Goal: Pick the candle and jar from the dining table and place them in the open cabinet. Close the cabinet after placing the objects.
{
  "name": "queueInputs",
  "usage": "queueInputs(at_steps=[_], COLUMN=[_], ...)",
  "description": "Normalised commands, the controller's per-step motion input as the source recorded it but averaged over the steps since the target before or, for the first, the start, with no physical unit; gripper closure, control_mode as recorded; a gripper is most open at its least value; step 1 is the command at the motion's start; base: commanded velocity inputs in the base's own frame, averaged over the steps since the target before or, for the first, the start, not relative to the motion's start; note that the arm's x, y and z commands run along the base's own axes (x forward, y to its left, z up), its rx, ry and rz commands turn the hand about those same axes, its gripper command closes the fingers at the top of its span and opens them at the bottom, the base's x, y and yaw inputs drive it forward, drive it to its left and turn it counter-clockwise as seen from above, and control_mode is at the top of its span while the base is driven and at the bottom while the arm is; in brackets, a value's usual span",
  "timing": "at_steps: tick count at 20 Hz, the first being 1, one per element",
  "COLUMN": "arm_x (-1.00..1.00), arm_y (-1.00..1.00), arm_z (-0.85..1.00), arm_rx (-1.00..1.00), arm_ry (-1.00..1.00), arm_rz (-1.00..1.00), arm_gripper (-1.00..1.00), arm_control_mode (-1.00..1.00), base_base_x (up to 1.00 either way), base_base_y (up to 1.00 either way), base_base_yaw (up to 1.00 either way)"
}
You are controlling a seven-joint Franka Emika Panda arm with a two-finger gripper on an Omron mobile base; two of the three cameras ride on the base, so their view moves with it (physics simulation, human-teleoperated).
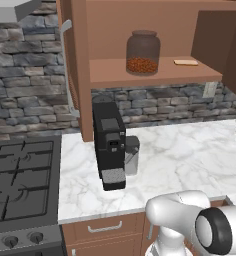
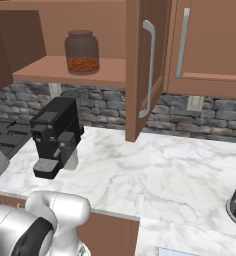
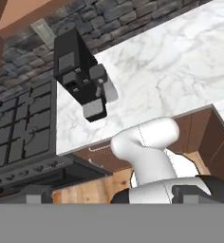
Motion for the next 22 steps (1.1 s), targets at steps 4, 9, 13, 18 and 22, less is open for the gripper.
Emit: queueInputs(at_steps=[4,9,13,18,22], arm_x=[-0.39,-0.32,-0.16,0.0,0.0], arm_y=[0.0,0.0,0.0,0.0,0.0], arm_z=[-0.27,-0.28,-0.16,0.0,0.0], arm_rx=[0.0,0.0,0.01,0.0,0.0], arm_ry=[0.09,0.11,0.07,0.0,0.0], arm_rz=[0.0,0.0,0.0,0.0,0.0], arm_gripper=[-1.0,-1.0,-1.0,-1.0,-1.0], arm_control_mode=[-1.0,-1.0,1.0,1.0,1.0], base_base_x=[0.0,0.0,-0.2,-0.47,-0.34], base_base_y=[0.0,0.0,0.0,0.03,0.41], base_base_yaw=[0.0,0.0,0.0,0.0,0.01])
